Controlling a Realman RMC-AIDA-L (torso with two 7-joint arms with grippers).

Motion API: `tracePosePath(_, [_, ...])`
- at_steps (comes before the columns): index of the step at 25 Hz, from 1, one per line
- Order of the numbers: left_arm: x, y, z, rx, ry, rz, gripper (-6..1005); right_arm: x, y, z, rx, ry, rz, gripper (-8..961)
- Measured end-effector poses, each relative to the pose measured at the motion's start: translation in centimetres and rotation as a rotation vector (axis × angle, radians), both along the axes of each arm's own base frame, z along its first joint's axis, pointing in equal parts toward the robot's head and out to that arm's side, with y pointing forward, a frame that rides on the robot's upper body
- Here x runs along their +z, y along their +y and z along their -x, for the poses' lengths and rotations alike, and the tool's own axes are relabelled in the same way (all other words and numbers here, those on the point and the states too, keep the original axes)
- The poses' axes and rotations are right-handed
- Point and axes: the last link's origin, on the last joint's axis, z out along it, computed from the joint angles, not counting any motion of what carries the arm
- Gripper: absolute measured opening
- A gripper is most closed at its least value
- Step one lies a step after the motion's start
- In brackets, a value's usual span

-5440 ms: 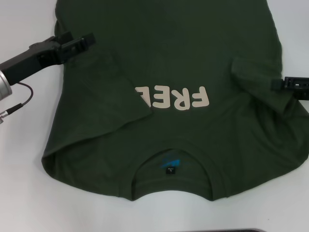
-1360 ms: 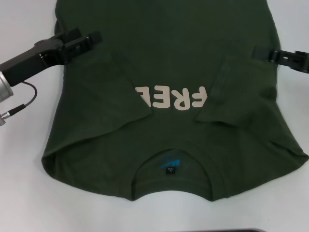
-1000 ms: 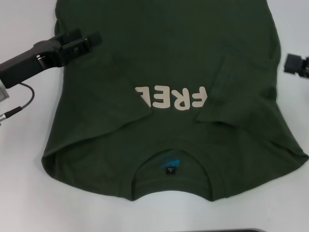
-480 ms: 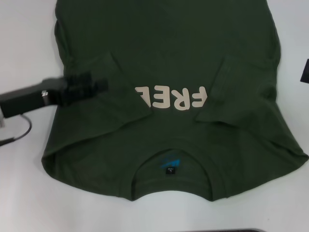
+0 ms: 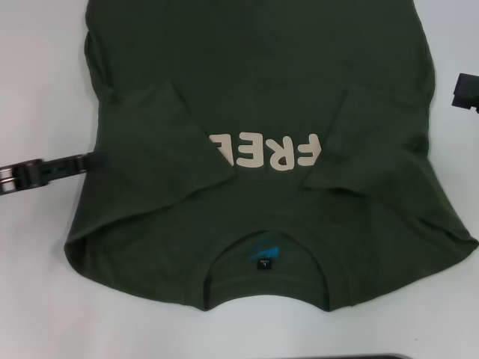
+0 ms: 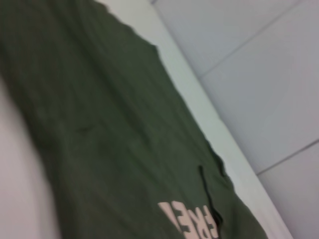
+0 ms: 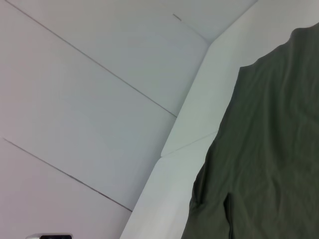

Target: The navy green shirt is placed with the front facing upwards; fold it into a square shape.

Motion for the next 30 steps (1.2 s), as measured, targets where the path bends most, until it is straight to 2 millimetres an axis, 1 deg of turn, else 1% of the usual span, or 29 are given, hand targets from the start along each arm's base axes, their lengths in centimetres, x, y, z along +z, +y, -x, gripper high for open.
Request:
tracePosePath(5, [1.5, -0.7, 1.4, 0.100, 0.013, 0.034, 903, 0.0, 0.3, 0.1, 0.008, -0.005, -0.006, 896])
tracePosePath(10, [1.8, -1.1, 1.9, 0.123, 0.025, 0.046, 903, 0.0, 0.5, 0.0, 0.000, -0.017, -0.019, 896])
tracePosePath(11, [2.1, -1.8, 2.5, 0.144, 0.036, 0.075, 903, 0.0, 0.5, 0.0, -0.001, -0.017, -0.020, 896])
tracePosePath(18, [2.1, -2.8, 2.9, 0.169, 0.057, 0.152, 902, 0.0, 0.6, 0.0, 0.001, -0.018, -0.020, 896])
tracePosePath(19, [1.8, -3.0, 3.0, 0.170, 0.074, 0.183, 902, 0.0, 0.6, 0.0, 0.002, -0.017, -0.019, 896])
tracePosePath(30, [0.7, -3.0, 3.1, 0.192, 0.133, 0.259, 902, 0.2, 0.5, -0.1, -0.004, -0.014, -0.020, 895])
